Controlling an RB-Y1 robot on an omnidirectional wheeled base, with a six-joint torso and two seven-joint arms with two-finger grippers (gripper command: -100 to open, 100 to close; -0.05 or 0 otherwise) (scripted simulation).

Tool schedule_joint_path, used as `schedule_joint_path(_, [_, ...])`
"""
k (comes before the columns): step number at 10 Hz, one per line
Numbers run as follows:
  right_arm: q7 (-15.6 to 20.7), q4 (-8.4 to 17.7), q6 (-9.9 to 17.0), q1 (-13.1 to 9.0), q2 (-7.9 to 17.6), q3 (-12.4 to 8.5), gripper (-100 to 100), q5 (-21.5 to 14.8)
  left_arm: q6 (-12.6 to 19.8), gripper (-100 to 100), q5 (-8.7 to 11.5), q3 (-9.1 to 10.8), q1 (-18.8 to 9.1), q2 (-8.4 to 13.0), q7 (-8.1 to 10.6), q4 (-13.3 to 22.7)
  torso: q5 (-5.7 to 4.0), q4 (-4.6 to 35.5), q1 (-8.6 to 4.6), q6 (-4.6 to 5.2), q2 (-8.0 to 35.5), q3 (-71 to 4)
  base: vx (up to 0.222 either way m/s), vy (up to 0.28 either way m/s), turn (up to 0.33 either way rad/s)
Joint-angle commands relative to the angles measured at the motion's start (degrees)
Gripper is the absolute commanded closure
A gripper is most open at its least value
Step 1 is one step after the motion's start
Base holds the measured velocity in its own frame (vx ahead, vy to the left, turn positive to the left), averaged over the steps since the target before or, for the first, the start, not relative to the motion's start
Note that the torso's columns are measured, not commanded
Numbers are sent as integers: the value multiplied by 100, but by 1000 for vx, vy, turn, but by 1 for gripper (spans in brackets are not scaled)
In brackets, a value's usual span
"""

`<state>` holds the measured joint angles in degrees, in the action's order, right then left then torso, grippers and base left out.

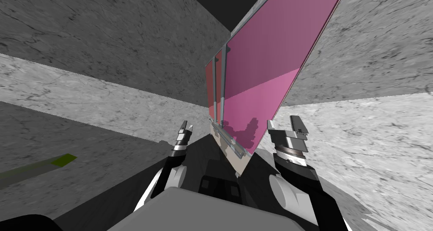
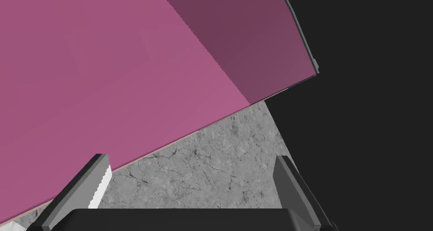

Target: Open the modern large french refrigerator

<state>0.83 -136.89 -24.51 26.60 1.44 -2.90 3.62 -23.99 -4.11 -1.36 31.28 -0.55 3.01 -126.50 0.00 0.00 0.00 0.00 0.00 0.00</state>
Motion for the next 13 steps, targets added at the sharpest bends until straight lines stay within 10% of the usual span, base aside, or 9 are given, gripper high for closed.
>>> schedule_joint_path(1, [0, 0, 0, 0, 0, 0, 0, 0, 0, 0, 0, 0, 0, 0, 0, 0, 0, 235, 0, 0, 232, -467, 0, 0, 0])
schedule_joint_path(9, [0, -2, -1, 0, 0, 0, 0, 0, -1, 0, 0, 0, 0, 0, 0, -2, 0, 3537, 0, 0, 3539, -7073, 0, 0, 0])
schedule_joint_path(10, [40, 189, 212, -69, 197, 10, -100, -226, -1, 0, 0, 0, 0, 0, 0, -2, 0, 3960, 0, 0, 3962, -7919, 1, -2, 104])
schedule_joint_path(13, [127, 644, 681, -218, 465, 39, -100, -732, 0, 0, 0, 0, 0, 0, 0, 1, 0, 4222, 0, 0, 4223, -8451, -12, -9, 164])
